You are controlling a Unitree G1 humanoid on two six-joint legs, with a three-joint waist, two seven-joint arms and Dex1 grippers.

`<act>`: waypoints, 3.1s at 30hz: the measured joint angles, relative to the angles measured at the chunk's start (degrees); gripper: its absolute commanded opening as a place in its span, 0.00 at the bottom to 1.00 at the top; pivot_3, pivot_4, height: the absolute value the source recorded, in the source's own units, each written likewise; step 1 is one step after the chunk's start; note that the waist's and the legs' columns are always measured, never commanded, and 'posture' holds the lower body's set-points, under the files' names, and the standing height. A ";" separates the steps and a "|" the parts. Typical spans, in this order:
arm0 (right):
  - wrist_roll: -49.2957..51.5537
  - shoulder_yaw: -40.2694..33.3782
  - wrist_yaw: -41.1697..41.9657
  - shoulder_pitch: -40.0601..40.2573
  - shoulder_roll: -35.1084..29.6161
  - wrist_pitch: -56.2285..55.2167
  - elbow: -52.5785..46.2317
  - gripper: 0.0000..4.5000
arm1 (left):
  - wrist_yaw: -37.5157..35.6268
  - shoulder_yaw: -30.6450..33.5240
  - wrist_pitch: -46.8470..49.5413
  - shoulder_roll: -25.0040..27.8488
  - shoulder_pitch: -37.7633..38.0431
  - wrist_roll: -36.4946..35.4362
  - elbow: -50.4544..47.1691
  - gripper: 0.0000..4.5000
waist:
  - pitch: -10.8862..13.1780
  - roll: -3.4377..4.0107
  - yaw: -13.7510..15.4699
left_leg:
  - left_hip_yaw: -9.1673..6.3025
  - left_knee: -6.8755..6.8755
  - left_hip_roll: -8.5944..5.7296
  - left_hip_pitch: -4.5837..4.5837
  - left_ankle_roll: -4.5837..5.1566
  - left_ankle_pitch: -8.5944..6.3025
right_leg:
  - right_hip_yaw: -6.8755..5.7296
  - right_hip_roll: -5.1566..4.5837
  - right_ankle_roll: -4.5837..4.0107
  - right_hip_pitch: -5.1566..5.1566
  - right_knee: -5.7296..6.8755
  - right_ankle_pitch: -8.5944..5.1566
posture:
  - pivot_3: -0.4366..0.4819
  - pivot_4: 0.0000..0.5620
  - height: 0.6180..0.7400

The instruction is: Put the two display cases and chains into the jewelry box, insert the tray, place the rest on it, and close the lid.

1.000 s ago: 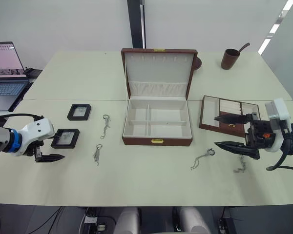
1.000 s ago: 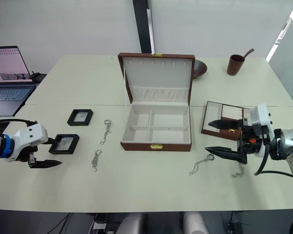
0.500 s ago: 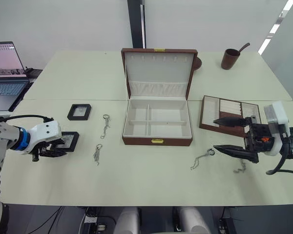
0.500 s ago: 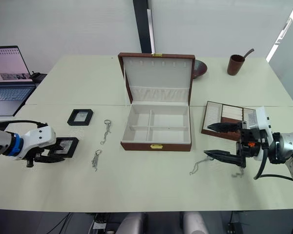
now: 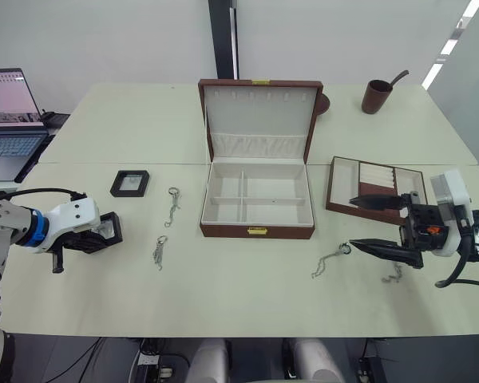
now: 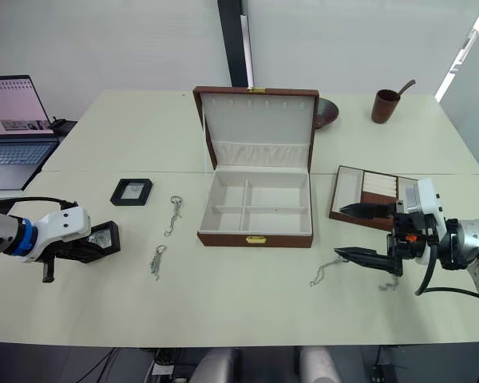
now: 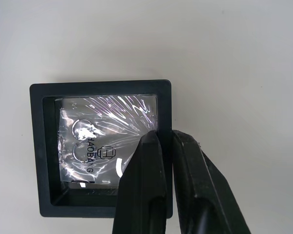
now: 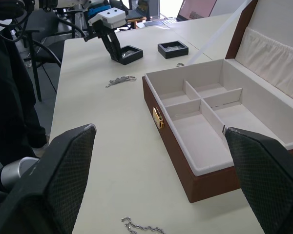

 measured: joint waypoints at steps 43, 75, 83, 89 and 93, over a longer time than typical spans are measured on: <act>0.02 -8.66 -13.96 9.76 1.16 0.49 -4.79 1.00 | -5.07 -16.39 26.59 -32.37 -37.64 -2.84 -12.53 0.01 | 0.05 -0.12 -0.13 | -0.16 0.24 -0.04 -0.24 0.00 0.02 | 0.10 0.18 0.00 -0.02 0.00 0.00 | 0.48 0.27 1.00; 1.78 -12.68 -18.13 17.62 1.49 0.80 -10.29 1.00 | 8.35 -19.71 2.62 -48.51 -41.99 8.64 18.51 0.01 | 0.07 -0.16 0.11 | -0.16 0.29 -0.11 -0.28 -0.01 0.02 | 0.17 0.18 0.00 0.00 0.00 0.00 | 0.48 0.27 1.00; 1.83 -12.75 -18.89 17.63 1.49 0.80 -10.30 1.00 | 10.32 -19.58 1.26 -48.97 -42.57 9.69 20.37 0.01 | 0.07 -0.16 0.11 | -0.16 0.29 -0.11 -0.27 -0.01 0.02 | 0.17 0.18 0.00 0.00 0.01 0.00 | 0.48 0.27 1.00; 1.83 -12.74 -18.91 17.58 1.48 0.80 -10.30 1.00 | 10.37 -19.36 1.27 -49.08 -42.57 9.99 20.88 0.01 | 0.07 -0.16 0.11 | -0.16 0.29 -0.11 -0.27 -0.01 0.02 | 0.17 0.18 0.00 0.00 0.01 0.00 | 0.48 0.27 1.00; 1.84 -12.75 -18.90 17.58 1.48 0.80 -10.30 1.00 | 10.36 -18.75 1.30 -49.40 -42.57 10.02 21.01 0.01 | 0.07 -0.16 0.11 | -0.16 0.29 -0.11 -0.28 -0.01 0.02 | 0.17 0.18 0.00 0.00 0.01 0.00 | 0.48 0.27 1.00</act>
